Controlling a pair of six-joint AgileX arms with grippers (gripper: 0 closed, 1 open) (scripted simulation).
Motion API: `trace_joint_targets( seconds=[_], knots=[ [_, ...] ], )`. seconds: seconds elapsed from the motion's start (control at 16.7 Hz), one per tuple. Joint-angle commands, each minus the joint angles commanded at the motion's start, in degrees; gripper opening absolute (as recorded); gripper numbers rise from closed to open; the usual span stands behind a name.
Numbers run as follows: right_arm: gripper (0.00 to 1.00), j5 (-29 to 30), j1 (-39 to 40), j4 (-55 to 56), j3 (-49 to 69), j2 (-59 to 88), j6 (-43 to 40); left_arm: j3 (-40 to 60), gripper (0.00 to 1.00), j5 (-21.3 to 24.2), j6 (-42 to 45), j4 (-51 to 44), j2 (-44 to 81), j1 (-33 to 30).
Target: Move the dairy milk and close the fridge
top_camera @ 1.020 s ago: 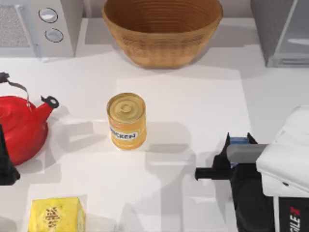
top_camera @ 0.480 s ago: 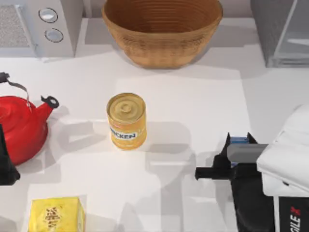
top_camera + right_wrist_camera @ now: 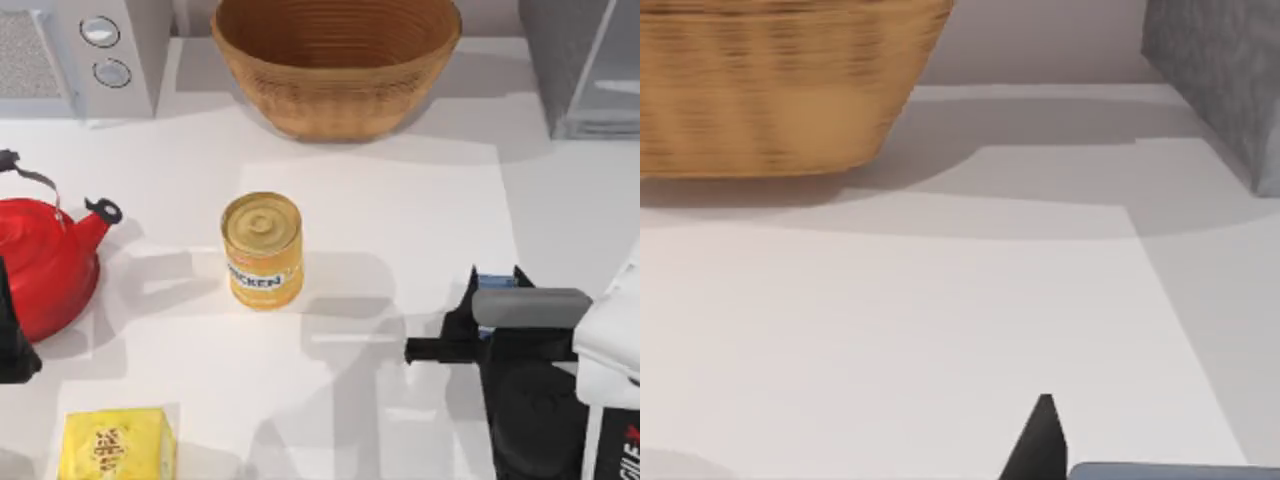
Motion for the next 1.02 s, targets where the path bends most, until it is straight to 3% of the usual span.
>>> trace_joint_targets(
  seconds=[0.66,0.84,1.02],
  knots=[
    [0.0,-0.84,-0.63,-6.23,-0.41,-7.23,-0.04,0.0,1.0,0.0,0.0,0.0,0.0,0.0],
    [0.0,-6.22,-6.12,-8.9,0.16,-10.82,-1.07,0.0,1.0,0.0,0.0,0.0,0.0,0.0],
    [0.0,-16.52,-16.41,-13.5,0.95,-16.74,-2.84,0.0,1.0,0.0,0.0,0.0,0.0,0.0]
  ],
)
